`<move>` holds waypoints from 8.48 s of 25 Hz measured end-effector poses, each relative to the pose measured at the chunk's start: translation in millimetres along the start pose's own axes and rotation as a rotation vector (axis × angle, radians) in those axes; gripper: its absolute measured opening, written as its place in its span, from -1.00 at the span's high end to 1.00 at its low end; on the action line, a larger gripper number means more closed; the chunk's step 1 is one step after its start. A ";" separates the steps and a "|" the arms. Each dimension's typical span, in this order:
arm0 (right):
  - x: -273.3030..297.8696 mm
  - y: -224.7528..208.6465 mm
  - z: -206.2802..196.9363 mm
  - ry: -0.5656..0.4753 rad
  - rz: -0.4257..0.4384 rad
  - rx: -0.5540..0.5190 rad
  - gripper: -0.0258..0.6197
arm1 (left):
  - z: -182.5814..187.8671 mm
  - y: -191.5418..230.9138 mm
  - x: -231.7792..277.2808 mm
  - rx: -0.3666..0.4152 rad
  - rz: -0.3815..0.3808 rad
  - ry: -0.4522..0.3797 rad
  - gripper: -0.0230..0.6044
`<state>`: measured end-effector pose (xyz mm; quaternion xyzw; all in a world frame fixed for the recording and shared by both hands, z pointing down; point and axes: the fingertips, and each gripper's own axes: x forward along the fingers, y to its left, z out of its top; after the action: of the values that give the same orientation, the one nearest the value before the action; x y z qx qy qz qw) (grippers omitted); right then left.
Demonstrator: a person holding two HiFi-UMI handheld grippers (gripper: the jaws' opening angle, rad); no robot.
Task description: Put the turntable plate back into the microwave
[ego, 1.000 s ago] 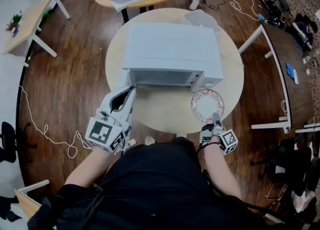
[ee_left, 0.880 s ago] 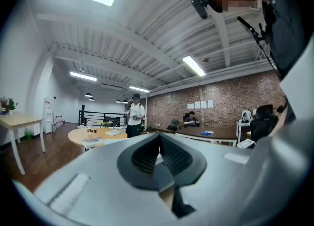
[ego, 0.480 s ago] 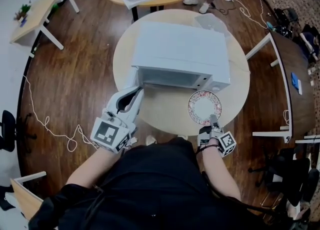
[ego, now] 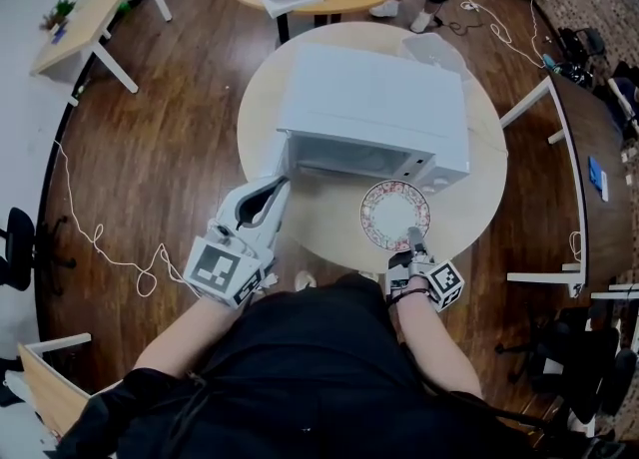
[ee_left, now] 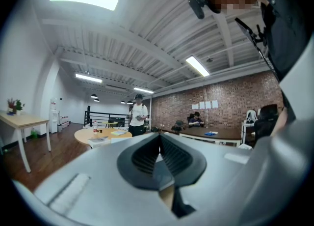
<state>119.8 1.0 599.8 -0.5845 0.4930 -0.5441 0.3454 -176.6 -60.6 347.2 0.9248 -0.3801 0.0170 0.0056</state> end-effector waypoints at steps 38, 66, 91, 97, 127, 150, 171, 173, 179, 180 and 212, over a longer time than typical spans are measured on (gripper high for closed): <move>38.2 34.7 -55.6 0.275 0.096 -0.122 0.83 | -3.9 7.1 -2.1 -0.018 0.100 0.020 0.91; 69.5 41.6 -61.5 0.394 0.129 -0.128 0.83 | 3.8 8.7 20.7 0.010 0.123 0.017 0.91; 100.1 49.4 -64.2 0.391 0.134 -0.093 0.83 | -7.2 19.8 36.2 -0.022 0.131 0.047 0.91; 103.9 50.4 -67.7 0.390 0.108 -0.072 0.83 | -5.8 24.1 38.3 -0.026 0.135 0.054 0.91; 133.3 62.0 -72.4 0.361 0.124 -0.063 0.83 | -7.0 42.3 47.3 -0.033 0.142 0.052 0.91; 154.3 60.7 -64.7 0.327 0.112 -0.070 0.83 | -9.0 54.4 60.4 -0.039 0.136 0.069 0.91; 173.1 70.4 -92.3 0.308 0.104 -0.068 0.83 | -16.0 87.8 52.7 -0.091 0.140 0.079 0.91; 172.8 71.4 -90.7 0.309 0.106 -0.056 0.83 | -19.3 87.2 56.5 -0.099 0.145 0.085 0.91; 171.6 72.3 -84.5 0.300 0.097 -0.072 0.83 | -19.8 83.3 66.7 -0.113 0.119 0.080 0.91; 172.6 73.0 -85.0 0.300 0.098 -0.072 0.83 | -19.8 83.9 66.6 -0.114 0.119 0.081 0.91; 197.3 64.1 -77.9 0.237 0.051 -0.048 0.83 | -30.2 76.6 109.0 -0.045 0.082 0.098 0.91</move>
<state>15.5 -194.2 611.1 -0.5115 0.5580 -0.5883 0.2842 -153.8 -190.9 381.1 0.9060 -0.4174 0.0538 0.0444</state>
